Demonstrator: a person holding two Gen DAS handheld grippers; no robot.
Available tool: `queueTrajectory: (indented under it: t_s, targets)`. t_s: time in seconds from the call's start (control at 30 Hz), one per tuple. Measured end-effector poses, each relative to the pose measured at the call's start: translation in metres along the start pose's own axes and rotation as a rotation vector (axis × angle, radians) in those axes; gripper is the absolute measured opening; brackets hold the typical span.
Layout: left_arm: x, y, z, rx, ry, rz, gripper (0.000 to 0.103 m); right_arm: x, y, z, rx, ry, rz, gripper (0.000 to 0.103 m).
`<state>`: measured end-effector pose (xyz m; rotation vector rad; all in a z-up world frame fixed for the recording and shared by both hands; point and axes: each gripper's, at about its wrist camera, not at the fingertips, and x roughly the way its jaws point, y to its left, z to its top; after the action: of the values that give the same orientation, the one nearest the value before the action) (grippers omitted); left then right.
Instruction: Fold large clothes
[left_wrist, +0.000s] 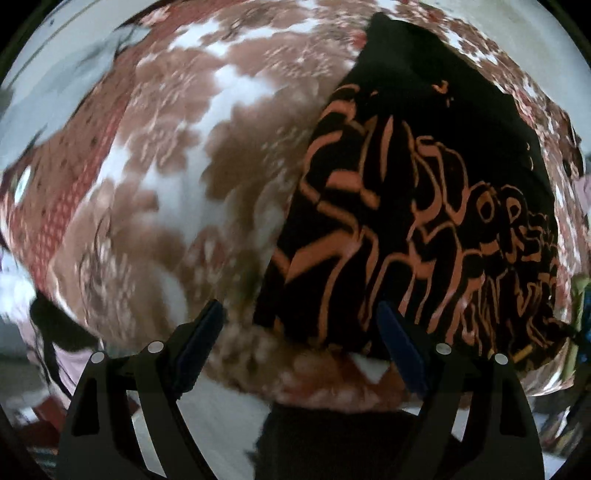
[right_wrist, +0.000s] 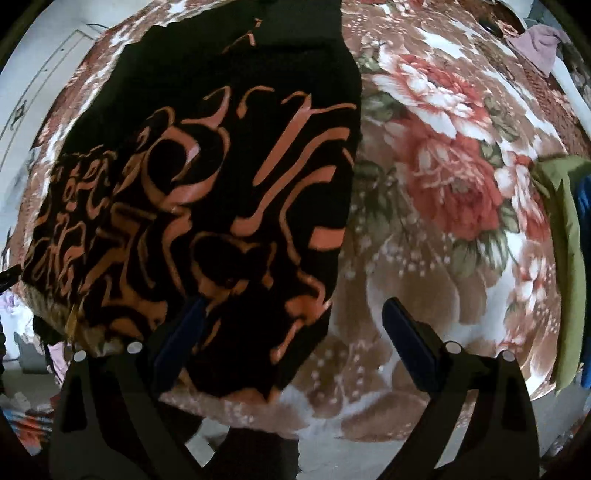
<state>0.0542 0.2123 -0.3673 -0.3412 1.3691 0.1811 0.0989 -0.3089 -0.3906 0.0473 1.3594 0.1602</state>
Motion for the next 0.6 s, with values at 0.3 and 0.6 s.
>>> queueTrajectory:
  t_s: [0.3, 0.6]
  targets:
    - [0.008, -0.015, -0.029, 0.067, 0.001, -0.062, 0.084, 0.011, 0.008, -0.024, -0.095, 0.014, -0.036, 0.021]
    - [0.002, -0.015, -0.028, 0.083, -0.015, -0.084, 0.084, -0.015, -0.012, -0.068, 0.035, 0.001, -0.006, 0.010]
